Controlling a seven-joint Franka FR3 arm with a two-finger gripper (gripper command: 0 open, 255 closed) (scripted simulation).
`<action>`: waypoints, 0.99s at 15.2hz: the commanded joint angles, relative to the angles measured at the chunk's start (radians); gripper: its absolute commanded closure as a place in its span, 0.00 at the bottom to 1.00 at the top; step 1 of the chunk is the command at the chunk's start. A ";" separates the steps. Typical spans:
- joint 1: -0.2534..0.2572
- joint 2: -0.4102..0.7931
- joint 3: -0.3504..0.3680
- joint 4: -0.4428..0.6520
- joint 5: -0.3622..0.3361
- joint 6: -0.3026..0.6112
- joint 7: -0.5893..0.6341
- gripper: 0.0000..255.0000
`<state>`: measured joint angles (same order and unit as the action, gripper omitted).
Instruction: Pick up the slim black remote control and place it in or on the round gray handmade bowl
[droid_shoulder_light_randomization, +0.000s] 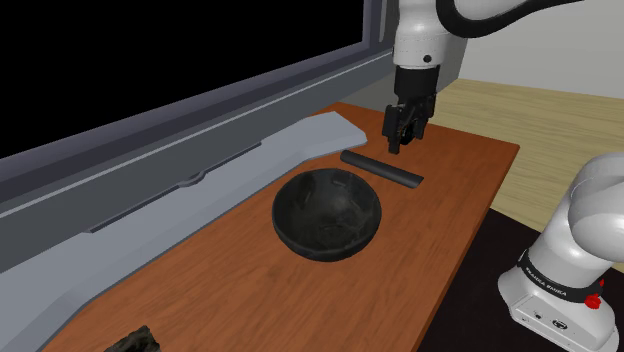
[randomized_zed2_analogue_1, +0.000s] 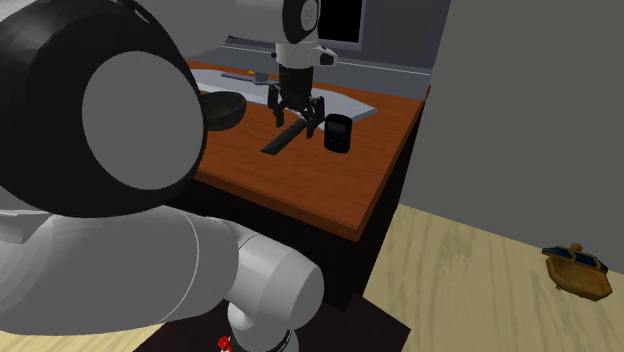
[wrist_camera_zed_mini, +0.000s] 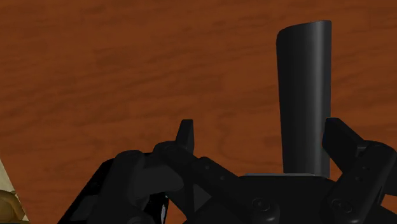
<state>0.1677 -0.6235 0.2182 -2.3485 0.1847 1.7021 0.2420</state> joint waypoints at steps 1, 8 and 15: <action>0.021 0.021 0.027 0.013 0.027 0.036 0.012 0.00; 0.041 0.047 0.062 -0.033 0.055 0.131 0.020 0.00; 0.043 0.051 0.068 -0.065 0.060 0.167 0.019 0.00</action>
<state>0.2109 -0.5729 0.2864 -2.4126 0.2444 1.8680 0.2611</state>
